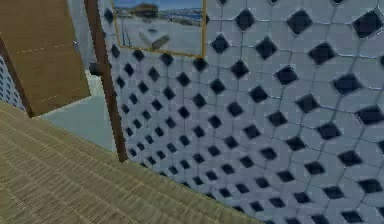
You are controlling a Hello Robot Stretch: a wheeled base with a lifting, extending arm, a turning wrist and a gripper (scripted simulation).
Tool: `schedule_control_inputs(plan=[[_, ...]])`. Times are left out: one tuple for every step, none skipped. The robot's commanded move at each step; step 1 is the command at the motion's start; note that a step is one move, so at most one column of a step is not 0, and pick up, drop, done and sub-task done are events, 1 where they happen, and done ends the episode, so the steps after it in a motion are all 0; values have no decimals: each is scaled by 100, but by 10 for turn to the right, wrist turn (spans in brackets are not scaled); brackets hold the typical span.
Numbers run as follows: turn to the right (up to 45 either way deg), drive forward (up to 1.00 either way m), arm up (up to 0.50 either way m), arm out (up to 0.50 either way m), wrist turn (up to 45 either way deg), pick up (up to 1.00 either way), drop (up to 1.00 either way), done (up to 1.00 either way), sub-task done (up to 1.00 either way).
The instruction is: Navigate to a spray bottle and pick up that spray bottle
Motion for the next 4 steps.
schedule_control_inputs(plan=[[-390, 0, 0, 0, 0, 0, 0, 0, 0], [0, 100, 0, 0, 0, 0, 0, 0, 0], [-60, 0, 0, 0, 0, 0, 0, 0, 0], [0, 90, 0, 0, 0, 0, 0, 0, 0]])
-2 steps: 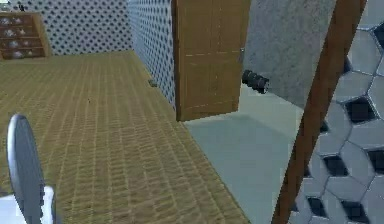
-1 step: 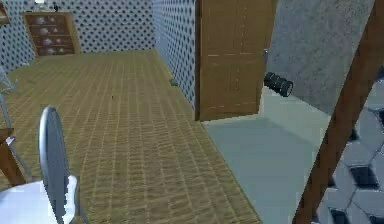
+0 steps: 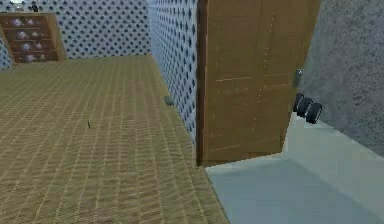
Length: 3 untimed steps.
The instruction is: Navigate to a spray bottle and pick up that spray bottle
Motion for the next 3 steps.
schedule_control_inputs(plan=[[450, 0, 0, 0, 0, 0, 0, 0, 0], [150, 0, 0, 0, 0, 0, 0, 0, 0], [0, 100, 0, 0, 0, 0, 0, 0, 0]])
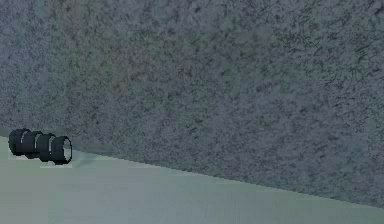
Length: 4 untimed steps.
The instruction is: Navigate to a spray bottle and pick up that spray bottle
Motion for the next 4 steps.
schedule_control_inputs(plan=[[30, 0, 0, 0, 0, 0, 0, 0, 0], [0, 15, 0, 0, 0, 0, 0, 0, 0], [60, 0, 0, 0, 0, 0, 0, 0, 0], [0, 10, 0, 0, 0, 0, 0, 0, 0]])
